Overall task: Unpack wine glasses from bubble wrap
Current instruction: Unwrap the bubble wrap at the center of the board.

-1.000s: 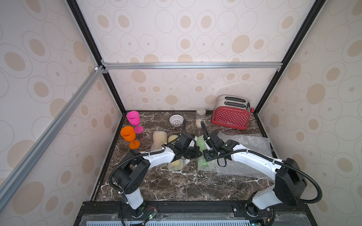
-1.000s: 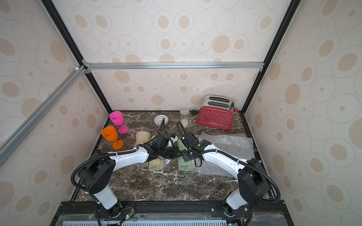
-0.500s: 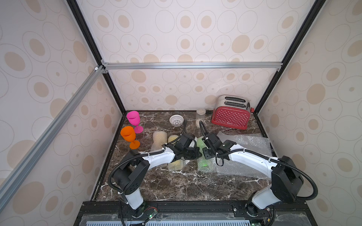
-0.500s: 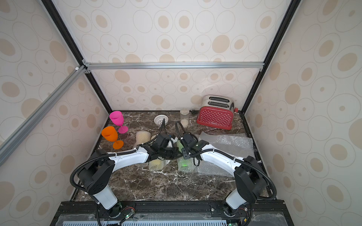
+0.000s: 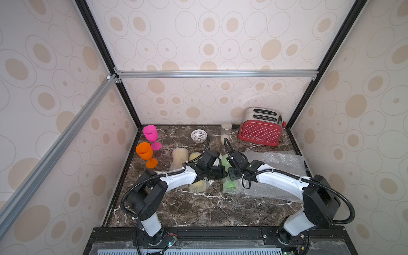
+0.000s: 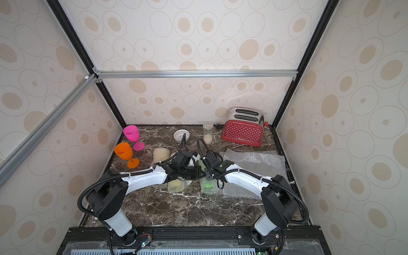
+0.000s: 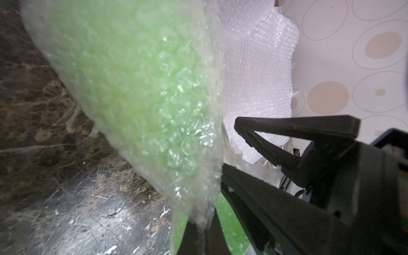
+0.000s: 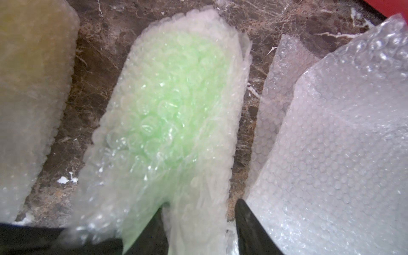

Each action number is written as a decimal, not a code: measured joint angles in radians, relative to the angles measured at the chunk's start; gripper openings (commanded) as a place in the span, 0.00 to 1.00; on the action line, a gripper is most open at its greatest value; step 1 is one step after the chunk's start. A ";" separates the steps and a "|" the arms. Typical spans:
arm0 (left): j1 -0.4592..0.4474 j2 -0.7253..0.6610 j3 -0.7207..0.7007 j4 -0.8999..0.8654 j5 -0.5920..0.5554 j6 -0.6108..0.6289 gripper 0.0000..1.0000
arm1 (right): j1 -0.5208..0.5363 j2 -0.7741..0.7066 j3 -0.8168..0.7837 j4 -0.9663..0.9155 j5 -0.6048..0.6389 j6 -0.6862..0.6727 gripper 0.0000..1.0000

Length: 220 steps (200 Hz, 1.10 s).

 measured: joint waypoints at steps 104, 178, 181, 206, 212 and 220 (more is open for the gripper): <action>-0.009 0.000 -0.001 -0.008 -0.034 0.001 0.00 | -0.035 0.022 0.041 0.012 -0.012 -0.019 0.48; -0.010 0.000 -0.001 -0.007 -0.037 0.001 0.00 | -0.053 0.029 0.041 0.030 -0.049 -0.015 0.48; -0.010 0.000 -0.001 -0.007 -0.037 0.001 0.00 | -0.055 0.029 0.041 0.031 -0.051 -0.014 0.48; -0.011 0.000 -0.001 -0.007 -0.040 0.001 0.00 | -0.070 0.029 0.043 0.036 -0.074 -0.012 0.48; -0.013 0.000 -0.001 -0.007 -0.040 0.001 0.00 | -0.073 0.029 0.044 0.036 -0.078 -0.012 0.48; -0.013 0.000 -0.001 -0.007 -0.040 0.001 0.00 | -0.076 0.030 0.047 0.037 -0.085 -0.011 0.48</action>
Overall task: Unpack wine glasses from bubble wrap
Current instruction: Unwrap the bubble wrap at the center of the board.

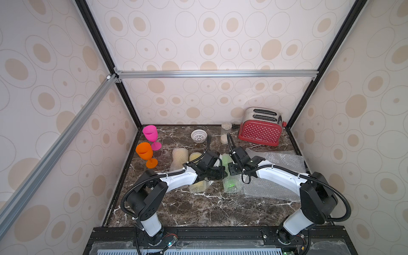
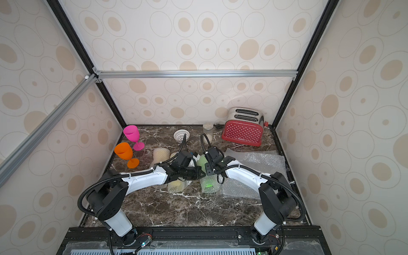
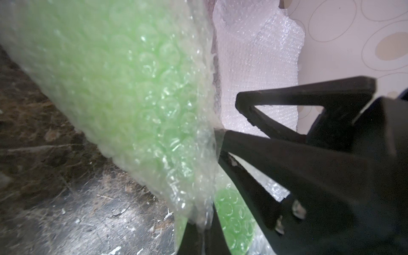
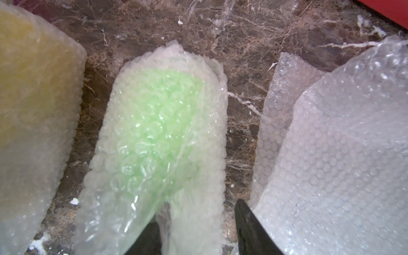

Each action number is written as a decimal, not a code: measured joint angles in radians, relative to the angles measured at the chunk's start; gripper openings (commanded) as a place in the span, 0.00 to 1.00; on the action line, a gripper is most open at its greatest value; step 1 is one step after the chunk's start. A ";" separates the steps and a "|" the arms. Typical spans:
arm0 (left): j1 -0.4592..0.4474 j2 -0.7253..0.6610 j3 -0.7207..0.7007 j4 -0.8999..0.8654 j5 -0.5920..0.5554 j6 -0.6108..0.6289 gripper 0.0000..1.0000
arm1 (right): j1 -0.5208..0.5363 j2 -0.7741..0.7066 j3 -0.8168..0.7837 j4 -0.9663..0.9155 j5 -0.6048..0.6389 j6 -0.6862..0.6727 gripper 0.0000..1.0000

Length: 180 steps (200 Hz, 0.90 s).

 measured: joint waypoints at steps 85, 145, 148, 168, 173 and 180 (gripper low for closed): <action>-0.006 0.000 0.000 0.000 -0.018 0.001 0.00 | -0.060 0.003 0.002 0.019 -0.094 0.034 0.48; -0.010 0.000 -0.035 0.004 -0.019 0.000 0.00 | -0.159 -0.006 -0.064 0.067 -0.165 0.082 0.49; -0.011 0.000 -0.038 0.003 -0.019 0.000 0.00 | -0.167 -0.008 -0.071 0.067 -0.172 0.084 0.49; -0.012 0.000 -0.048 -0.001 -0.019 0.000 0.00 | -0.208 -0.035 -0.097 0.060 -0.214 0.089 0.53; -0.012 0.000 -0.048 -0.001 -0.020 0.000 0.00 | -0.219 -0.045 -0.100 0.058 -0.228 0.090 0.54; -0.012 0.000 -0.048 -0.001 -0.021 0.001 0.00 | -0.233 -0.063 -0.106 0.056 -0.248 0.090 0.55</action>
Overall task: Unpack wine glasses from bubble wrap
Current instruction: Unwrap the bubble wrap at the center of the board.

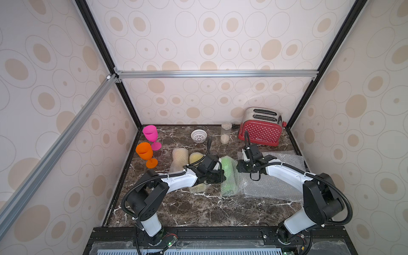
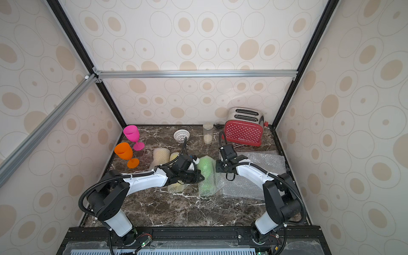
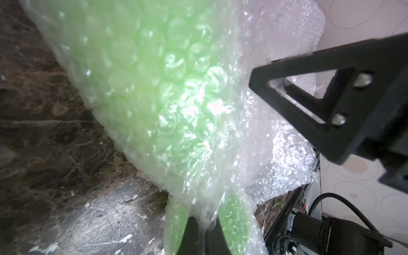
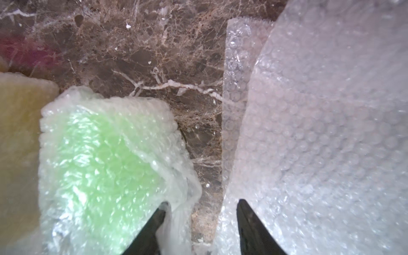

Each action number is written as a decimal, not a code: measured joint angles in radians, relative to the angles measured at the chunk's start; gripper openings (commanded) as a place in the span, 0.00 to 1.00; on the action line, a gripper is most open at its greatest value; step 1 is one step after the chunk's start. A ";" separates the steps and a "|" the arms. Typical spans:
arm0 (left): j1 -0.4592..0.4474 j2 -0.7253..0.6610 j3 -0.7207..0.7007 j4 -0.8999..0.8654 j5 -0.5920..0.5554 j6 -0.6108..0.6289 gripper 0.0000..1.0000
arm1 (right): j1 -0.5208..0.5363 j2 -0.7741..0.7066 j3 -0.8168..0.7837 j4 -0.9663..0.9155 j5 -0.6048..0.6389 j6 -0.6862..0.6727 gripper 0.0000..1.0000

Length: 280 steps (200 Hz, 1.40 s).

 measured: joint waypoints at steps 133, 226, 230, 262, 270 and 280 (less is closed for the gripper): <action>-0.001 0.000 0.000 0.000 -0.003 0.004 0.00 | -0.141 -0.230 -0.088 -0.105 -0.373 -0.054 0.61; -0.001 -0.007 -0.002 0.001 -0.002 0.007 0.08 | -0.011 0.048 -0.061 0.002 -0.372 -0.032 0.12; -0.001 -0.010 -0.003 0.001 -0.002 0.006 0.11 | -0.010 0.051 -0.061 0.006 -0.370 -0.019 0.09; 0.000 -0.034 -0.005 -0.020 -0.009 0.016 0.35 | -0.008 0.049 -0.059 0.016 -0.367 -0.020 0.00; 0.001 -0.041 -0.004 -0.037 -0.014 0.023 0.41 | -0.007 0.044 -0.059 0.014 -0.366 -0.023 0.00; 0.005 -0.052 -0.001 -0.069 -0.030 0.040 0.47 | -0.006 0.033 -0.059 0.012 -0.365 -0.025 0.00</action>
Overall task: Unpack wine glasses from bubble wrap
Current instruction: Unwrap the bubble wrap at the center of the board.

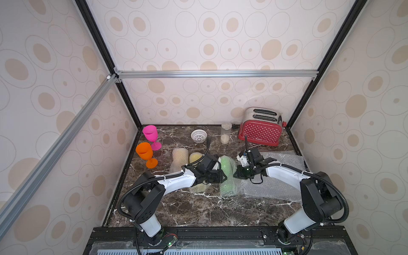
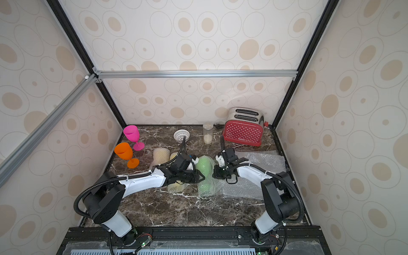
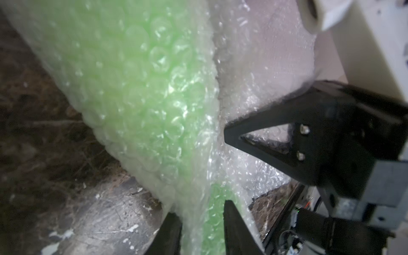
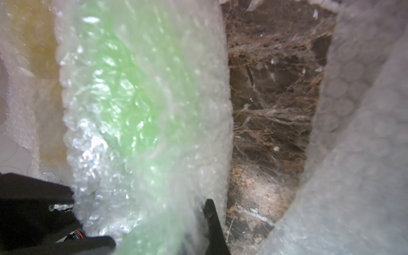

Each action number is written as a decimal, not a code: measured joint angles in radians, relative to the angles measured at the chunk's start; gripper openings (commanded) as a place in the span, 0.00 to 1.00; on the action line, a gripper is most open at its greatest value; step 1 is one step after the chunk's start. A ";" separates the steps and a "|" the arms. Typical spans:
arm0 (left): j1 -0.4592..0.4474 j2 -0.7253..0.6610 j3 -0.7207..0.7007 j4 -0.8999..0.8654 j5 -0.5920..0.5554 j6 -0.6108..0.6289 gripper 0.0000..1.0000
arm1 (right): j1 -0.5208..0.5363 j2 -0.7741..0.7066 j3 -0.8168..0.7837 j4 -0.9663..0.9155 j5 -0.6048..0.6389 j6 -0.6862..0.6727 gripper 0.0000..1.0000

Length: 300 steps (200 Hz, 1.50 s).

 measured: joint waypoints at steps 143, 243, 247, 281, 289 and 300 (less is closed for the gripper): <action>0.019 -0.036 0.105 -0.095 -0.063 0.060 0.53 | 0.018 -0.107 -0.085 0.182 -0.196 -0.024 0.02; 0.012 0.046 0.010 -0.010 -0.065 0.038 0.46 | 0.043 -0.121 -0.122 0.314 -0.278 0.021 0.02; 0.012 0.049 0.008 -0.006 -0.064 0.037 0.45 | 0.043 -0.121 -0.122 0.315 -0.279 0.021 0.02; 0.012 0.061 -0.004 0.026 -0.056 0.031 0.21 | 0.043 -0.145 -0.122 0.294 -0.268 0.012 0.02; 0.012 0.061 -0.010 0.034 -0.054 0.029 0.15 | 0.043 -0.160 -0.122 0.279 -0.261 0.006 0.02; 0.012 0.061 -0.017 0.044 -0.050 0.026 0.09 | 0.043 -0.182 -0.122 0.253 -0.248 -0.006 0.02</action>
